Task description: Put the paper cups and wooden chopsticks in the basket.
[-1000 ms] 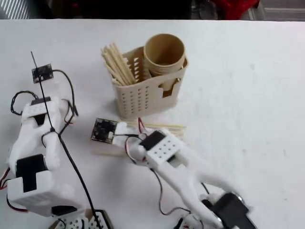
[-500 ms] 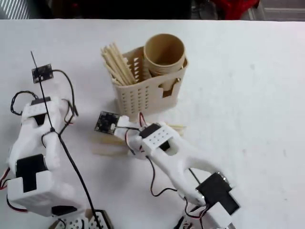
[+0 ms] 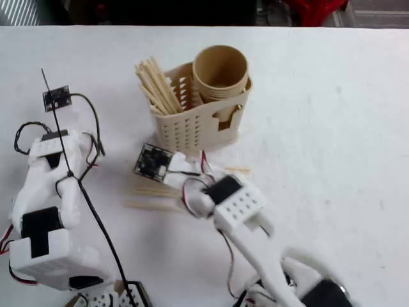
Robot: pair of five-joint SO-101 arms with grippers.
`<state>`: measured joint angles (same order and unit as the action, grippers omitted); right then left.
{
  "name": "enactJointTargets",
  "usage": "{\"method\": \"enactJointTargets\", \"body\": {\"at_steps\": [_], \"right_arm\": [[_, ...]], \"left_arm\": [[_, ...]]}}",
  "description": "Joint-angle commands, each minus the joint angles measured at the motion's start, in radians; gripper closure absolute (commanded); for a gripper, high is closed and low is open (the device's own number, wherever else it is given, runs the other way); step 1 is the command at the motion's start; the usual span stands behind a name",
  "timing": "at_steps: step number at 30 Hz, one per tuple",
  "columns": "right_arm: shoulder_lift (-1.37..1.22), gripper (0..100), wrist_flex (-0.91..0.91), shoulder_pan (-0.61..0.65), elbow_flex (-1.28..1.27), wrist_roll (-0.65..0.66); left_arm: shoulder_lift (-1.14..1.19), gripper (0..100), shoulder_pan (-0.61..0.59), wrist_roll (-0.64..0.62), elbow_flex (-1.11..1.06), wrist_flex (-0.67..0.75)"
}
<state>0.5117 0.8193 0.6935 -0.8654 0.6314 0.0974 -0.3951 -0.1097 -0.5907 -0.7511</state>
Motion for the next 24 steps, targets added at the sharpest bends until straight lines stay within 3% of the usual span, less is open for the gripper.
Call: {"method": "enactJointTargets", "body": {"at_steps": [1,8,18,24], "right_arm": [[0.18,98.2,0.067,-0.008,0.006,-0.014],[0.4,98.2,0.036,-0.007,0.201,-0.206],[0.246,98.1,-0.539,-0.016,0.434,-0.264],[0.044,98.1,-0.723,-0.077,0.462,-0.273]], "left_arm": [[-0.004,83,0.004,-0.006,0.009,0.023],[-0.004,83,0.004,-0.006,0.008,0.023],[-0.004,83,0.007,-0.006,0.006,0.023],[-0.004,83,0.007,-0.006,0.006,0.023]]}}
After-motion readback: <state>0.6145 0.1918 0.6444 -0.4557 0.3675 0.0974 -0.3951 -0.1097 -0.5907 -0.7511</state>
